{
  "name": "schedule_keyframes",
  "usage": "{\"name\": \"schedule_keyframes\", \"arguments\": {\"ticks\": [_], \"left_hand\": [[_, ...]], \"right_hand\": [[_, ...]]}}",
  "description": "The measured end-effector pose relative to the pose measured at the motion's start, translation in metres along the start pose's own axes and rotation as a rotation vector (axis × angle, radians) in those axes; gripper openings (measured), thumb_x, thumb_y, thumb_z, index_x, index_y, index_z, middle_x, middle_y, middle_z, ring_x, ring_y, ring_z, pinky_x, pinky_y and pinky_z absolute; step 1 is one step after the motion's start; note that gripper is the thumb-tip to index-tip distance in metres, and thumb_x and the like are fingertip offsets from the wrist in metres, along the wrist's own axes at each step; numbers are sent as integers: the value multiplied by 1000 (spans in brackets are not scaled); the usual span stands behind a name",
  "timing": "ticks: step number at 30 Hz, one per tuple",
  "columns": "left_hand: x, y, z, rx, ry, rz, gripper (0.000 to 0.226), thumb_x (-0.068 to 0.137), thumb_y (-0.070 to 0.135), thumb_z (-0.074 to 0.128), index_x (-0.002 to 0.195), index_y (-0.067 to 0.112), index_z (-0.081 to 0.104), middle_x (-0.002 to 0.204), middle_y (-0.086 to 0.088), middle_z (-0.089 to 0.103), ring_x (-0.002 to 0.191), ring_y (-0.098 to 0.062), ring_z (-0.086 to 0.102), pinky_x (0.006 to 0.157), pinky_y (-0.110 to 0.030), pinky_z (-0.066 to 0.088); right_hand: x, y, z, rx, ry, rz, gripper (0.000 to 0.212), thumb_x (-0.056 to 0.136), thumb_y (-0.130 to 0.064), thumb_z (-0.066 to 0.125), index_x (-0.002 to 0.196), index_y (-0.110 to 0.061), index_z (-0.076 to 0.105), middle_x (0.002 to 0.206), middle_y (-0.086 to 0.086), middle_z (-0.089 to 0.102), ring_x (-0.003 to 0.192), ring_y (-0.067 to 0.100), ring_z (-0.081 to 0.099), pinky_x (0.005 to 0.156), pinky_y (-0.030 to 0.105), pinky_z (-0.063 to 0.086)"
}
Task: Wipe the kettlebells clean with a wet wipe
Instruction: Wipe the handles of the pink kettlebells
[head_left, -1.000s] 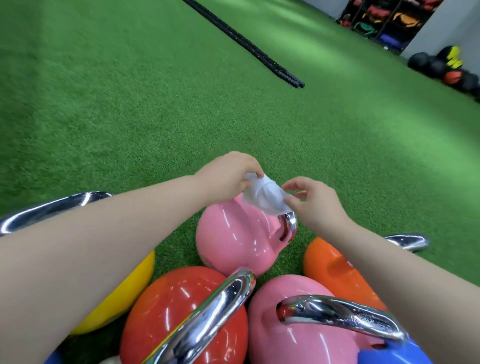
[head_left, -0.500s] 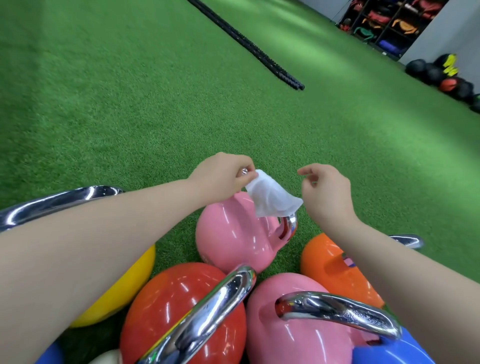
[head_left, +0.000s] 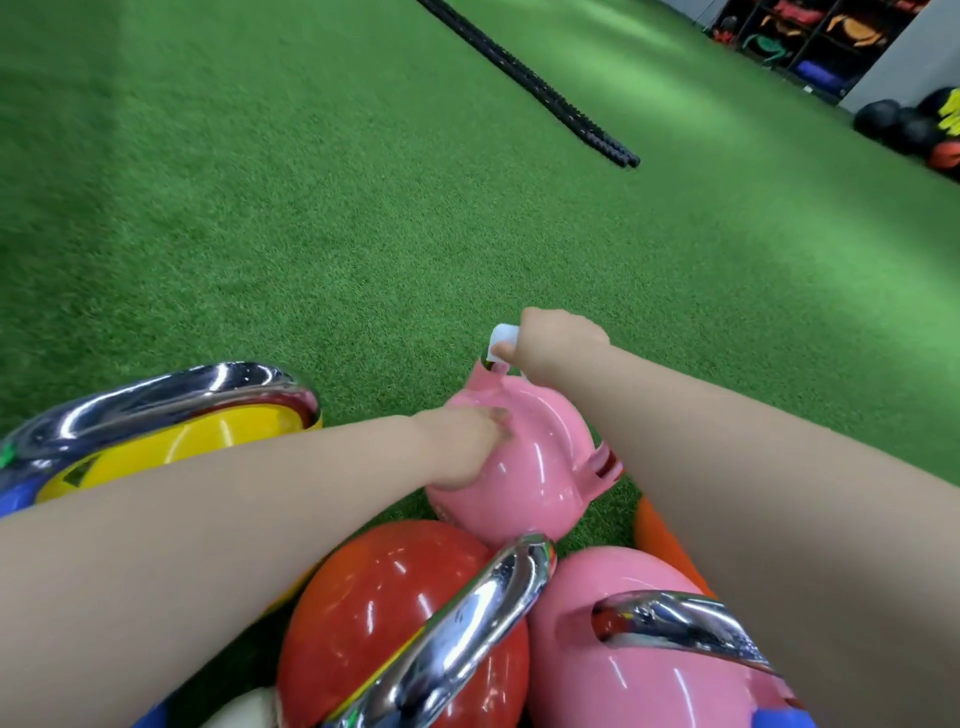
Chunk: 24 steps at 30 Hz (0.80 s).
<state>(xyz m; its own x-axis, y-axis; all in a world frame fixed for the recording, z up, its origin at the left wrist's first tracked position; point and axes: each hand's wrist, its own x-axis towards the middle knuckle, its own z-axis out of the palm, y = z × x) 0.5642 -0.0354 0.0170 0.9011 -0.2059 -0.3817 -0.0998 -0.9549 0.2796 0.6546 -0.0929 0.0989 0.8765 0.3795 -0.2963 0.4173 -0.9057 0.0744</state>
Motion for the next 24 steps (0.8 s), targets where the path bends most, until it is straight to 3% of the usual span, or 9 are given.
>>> {"name": "schedule_keyframes", "arguments": {"ticks": [3, 6, 8, 11, 14, 16, 19, 24], "left_hand": [[1, -3, -2, 2, -17, -15, 66, 90, 6, 46, 148, 10, 15, 146, -10, 38, 119, -26, 50, 99, -36, 41], [-3, 0, -5, -22, -10, 9, 62, 91, 7, 46, 147, 14, 22, 155, -3, 18, 129, -25, 41, 105, -35, 36], [-6, 2, -7, -16, 4, 31, 61, 91, 7, 47, 147, 19, 26, 157, 1, 6, 137, -25, 30, 109, -36, 32], [-8, 4, -9, 19, 1, 54, 61, 90, 7, 48, 146, 21, 27, 158, -2, 4, 139, -27, 25, 111, -37, 29], [-8, 3, -7, 35, -12, 50, 65, 91, 7, 49, 148, 21, 22, 158, -3, 1, 142, -27, 17, 114, -34, 22], [-7, 2, -6, 26, -13, 46, 66, 91, 6, 48, 148, 21, 20, 158, -3, -1, 143, -26, 13, 115, -32, 18], [-3, 0, -6, 15, -15, 43, 65, 90, 6, 48, 147, 21, 22, 157, -3, 2, 143, -26, 16, 115, -33, 19], [-1, 1, -8, 41, -31, 17, 64, 90, 7, 52, 147, 20, 25, 157, -3, 2, 141, -27, 21, 114, -34, 23]], "right_hand": [[1, -1, 2, -124, 53, -81, 17, 90, -30, 49, 99, -15, 47, 84, 5, 49, 81, 26, 47, 66, 31, 33], [2, 10, 3, -41, 39, -152, 22, 87, -31, 53, 99, -13, 47, 86, 4, 51, 79, 26, 49, 59, 29, 32], [2, 22, 2, 120, -19, -158, 25, 85, -36, 56, 95, -15, 47, 83, 4, 53, 77, 25, 52, 57, 28, 33], [-7, 45, -1, 461, -208, -118, 33, 85, -41, 58, 98, -11, 53, 82, 7, 57, 70, 24, 56, 63, 27, 43], [-22, 69, 10, 825, -329, -81, 25, 89, -37, 57, 89, -12, 59, 77, 8, 64, 61, 19, 61, 58, 25, 49], [-33, 84, 25, 932, -240, -69, 21, 89, -33, 57, 81, -14, 59, 70, 3, 62, 55, 13, 57, 52, 21, 44], [-48, 99, 49, 932, -24, -55, 13, 86, -30, 62, 84, -17, 59, 70, -3, 61, 57, 9, 53, 51, 20, 42], [-54, 96, 58, 724, 139, -22, 29, 85, -28, 63, 105, -8, 56, 89, 6, 60, 81, 22, 56, 70, 29, 42]]}}
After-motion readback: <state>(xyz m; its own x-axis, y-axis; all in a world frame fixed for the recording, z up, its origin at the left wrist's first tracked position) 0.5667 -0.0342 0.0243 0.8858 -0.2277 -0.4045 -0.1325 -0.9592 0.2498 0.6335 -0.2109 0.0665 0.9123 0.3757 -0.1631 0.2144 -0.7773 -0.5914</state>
